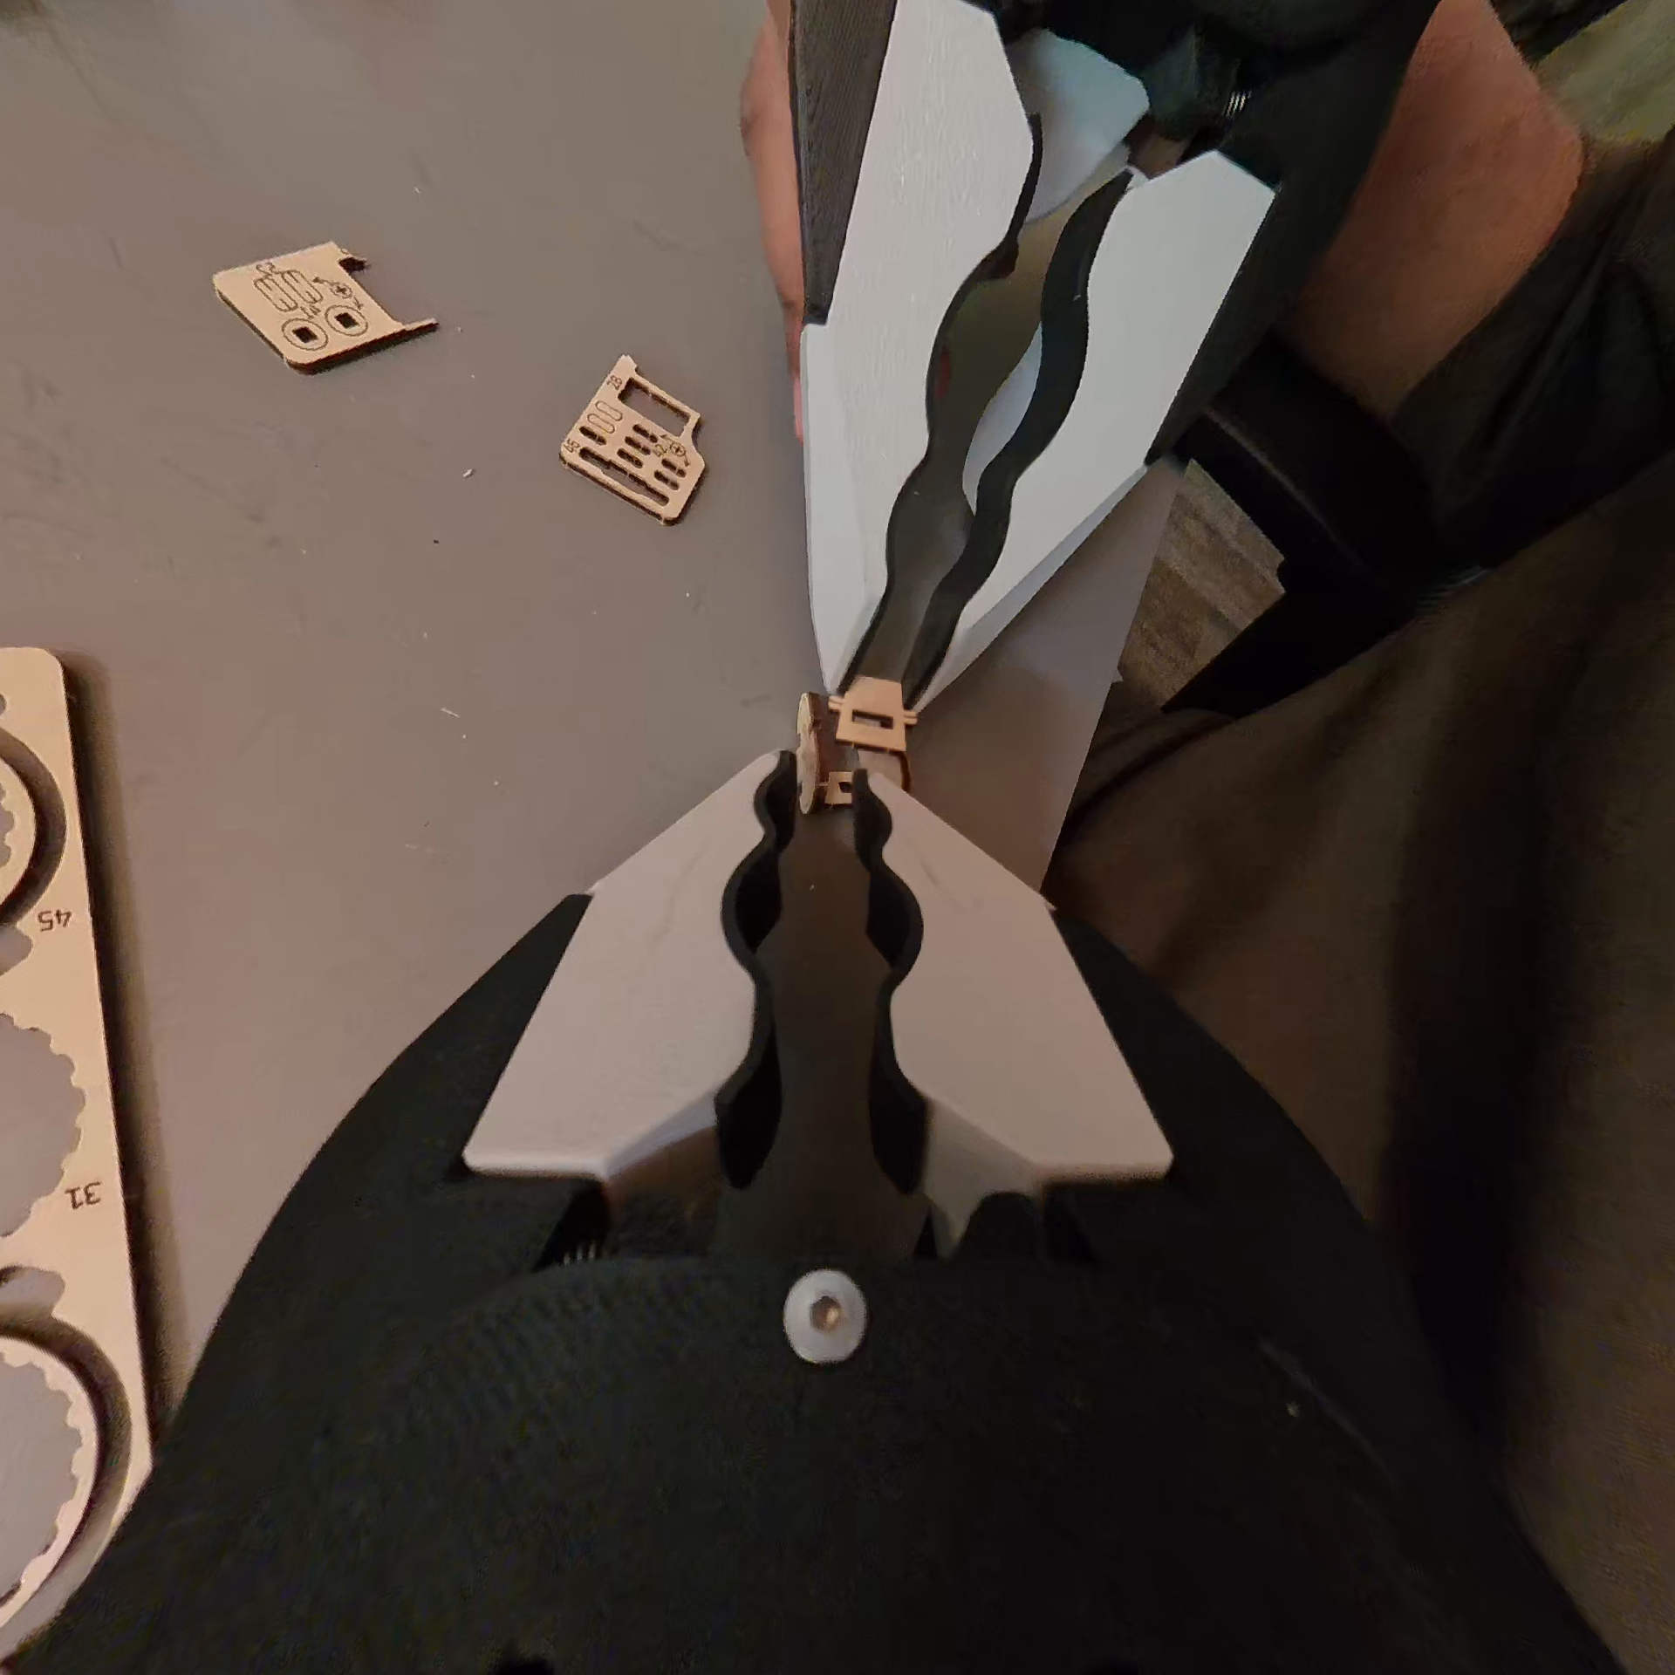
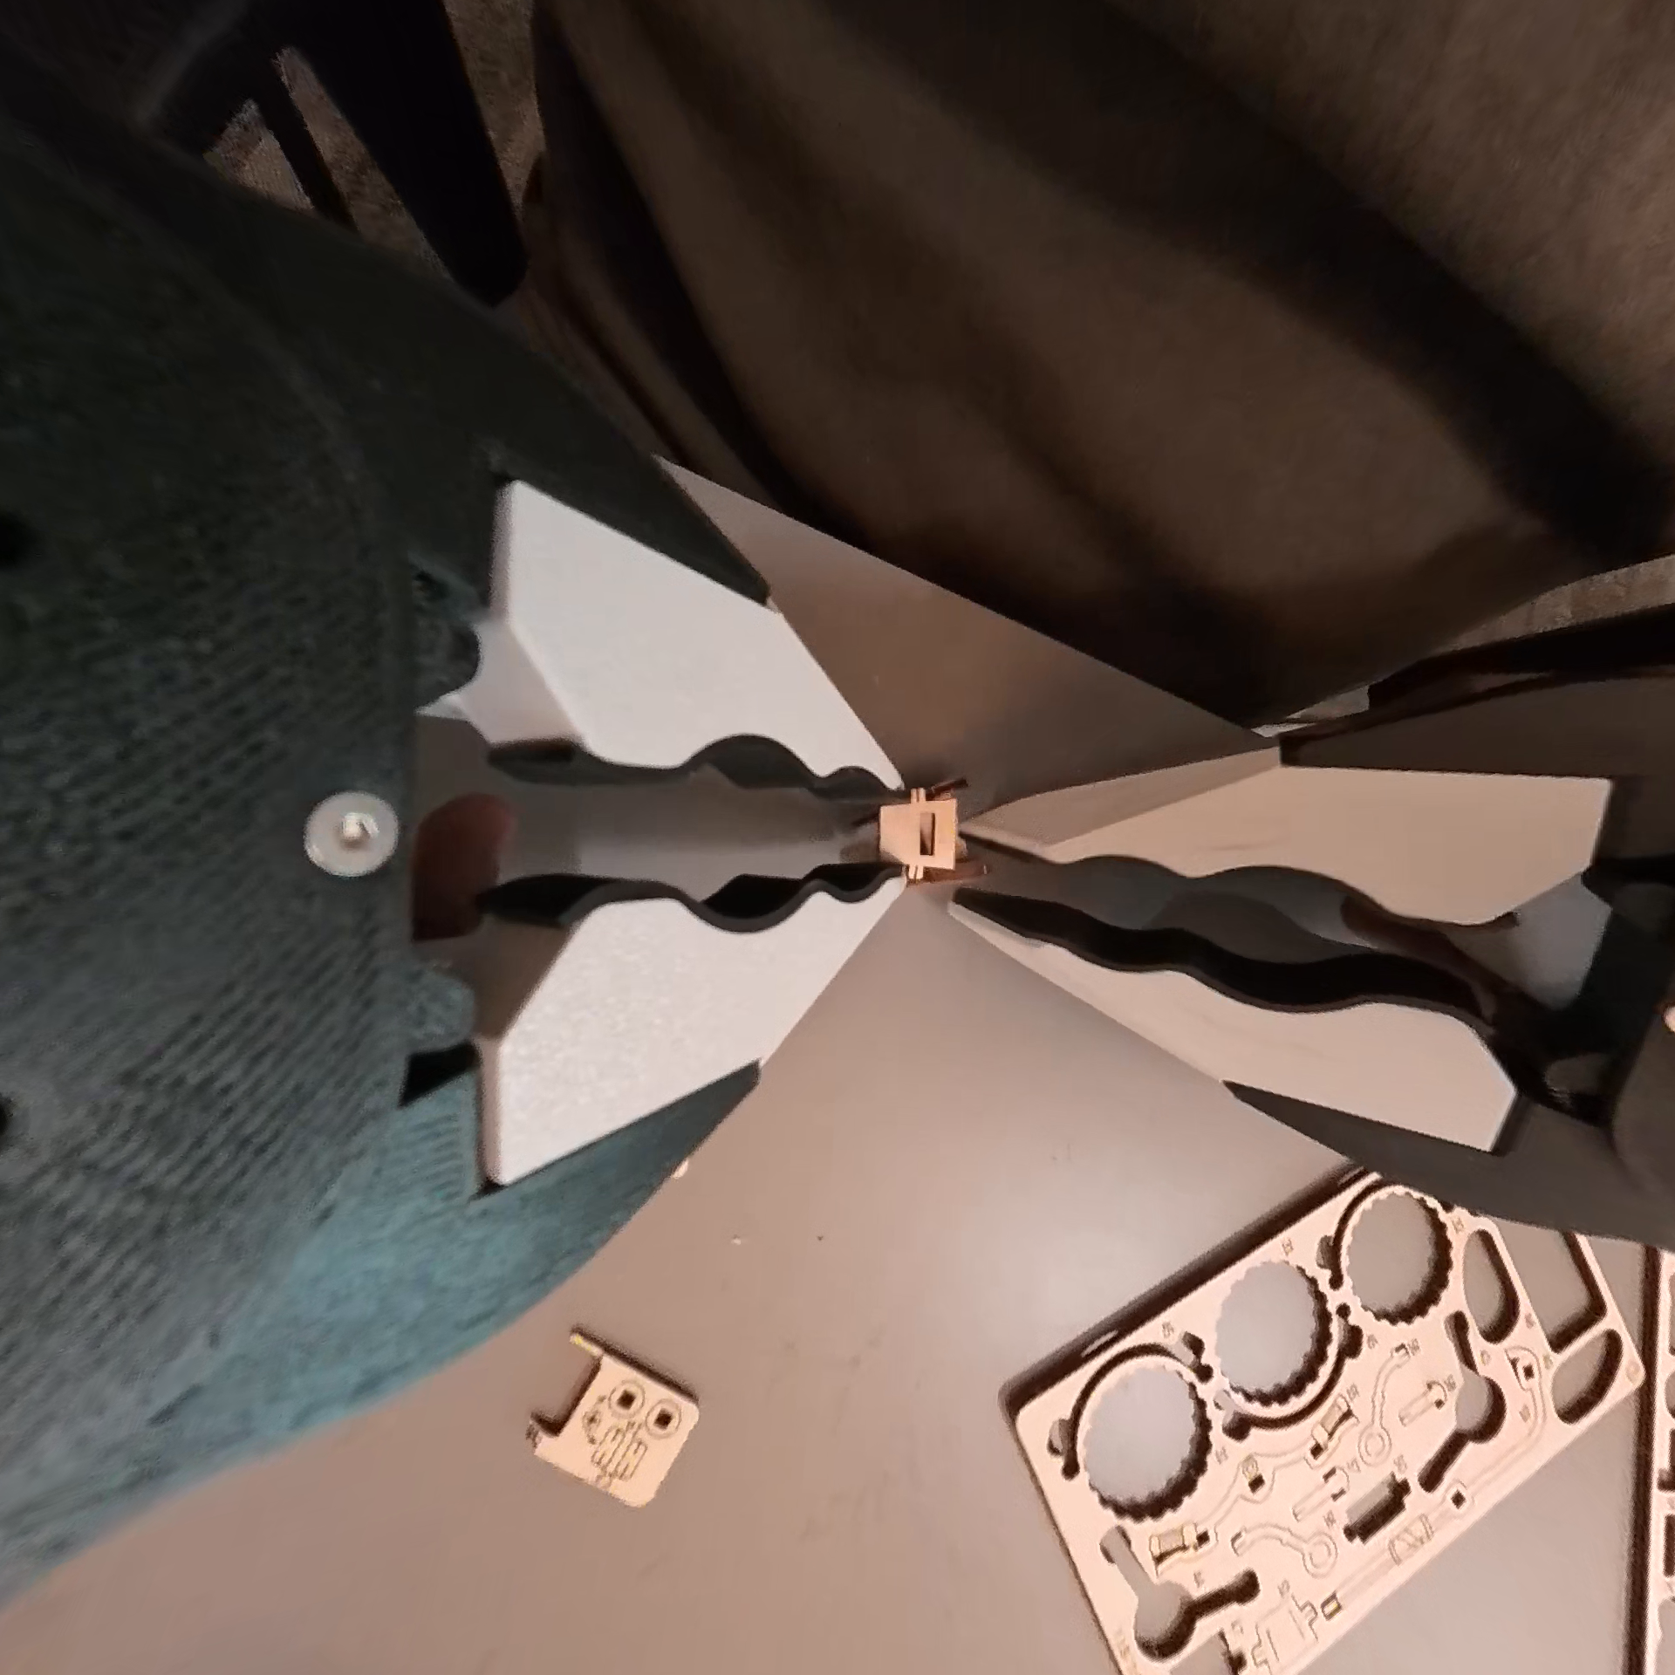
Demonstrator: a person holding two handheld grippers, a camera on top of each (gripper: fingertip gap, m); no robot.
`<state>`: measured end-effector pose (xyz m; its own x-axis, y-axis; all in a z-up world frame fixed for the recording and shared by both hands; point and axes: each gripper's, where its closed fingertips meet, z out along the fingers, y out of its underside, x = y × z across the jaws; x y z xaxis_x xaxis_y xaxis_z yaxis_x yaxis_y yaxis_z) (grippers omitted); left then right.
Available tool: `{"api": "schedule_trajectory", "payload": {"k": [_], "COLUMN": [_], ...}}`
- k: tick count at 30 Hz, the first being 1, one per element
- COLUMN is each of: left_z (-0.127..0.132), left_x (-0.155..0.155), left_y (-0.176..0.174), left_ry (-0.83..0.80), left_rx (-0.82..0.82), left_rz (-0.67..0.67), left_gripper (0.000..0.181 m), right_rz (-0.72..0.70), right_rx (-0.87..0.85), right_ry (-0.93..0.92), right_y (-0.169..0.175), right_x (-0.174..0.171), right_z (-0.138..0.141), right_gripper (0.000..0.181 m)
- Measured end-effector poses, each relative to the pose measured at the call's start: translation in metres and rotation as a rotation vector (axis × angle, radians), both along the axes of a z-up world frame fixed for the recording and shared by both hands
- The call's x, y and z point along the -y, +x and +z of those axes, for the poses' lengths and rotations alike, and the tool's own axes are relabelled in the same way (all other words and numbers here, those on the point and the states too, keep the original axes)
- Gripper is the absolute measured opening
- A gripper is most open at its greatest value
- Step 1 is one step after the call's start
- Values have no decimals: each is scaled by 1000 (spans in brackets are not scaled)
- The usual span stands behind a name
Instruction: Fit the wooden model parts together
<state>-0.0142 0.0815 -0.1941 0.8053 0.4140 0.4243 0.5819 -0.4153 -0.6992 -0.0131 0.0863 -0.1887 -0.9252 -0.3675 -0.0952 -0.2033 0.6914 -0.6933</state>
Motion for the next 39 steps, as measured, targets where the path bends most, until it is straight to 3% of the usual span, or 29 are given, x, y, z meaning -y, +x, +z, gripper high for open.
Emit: {"api": "schedule_trajectory", "payload": {"k": [4, 22, 39], "left_z": [-2, -2, -3], "left_x": [-2, -1, 1], "left_y": [-1, -3, -4], "left_ry": [-22, -15, -31], "left_rx": [-8, -1, -17], "left_rz": [7, 24, 27], "left_gripper": [2, 1, 1], "right_rz": [5, -20, -151], "right_rx": [-1, -14, -32], "right_ry": [7, 10, 44], "right_y": [0, -2, -10], "right_x": [0, 1, -17], "right_z": [-2, -1, -10], "right_gripper": [11, 11, 12]}}
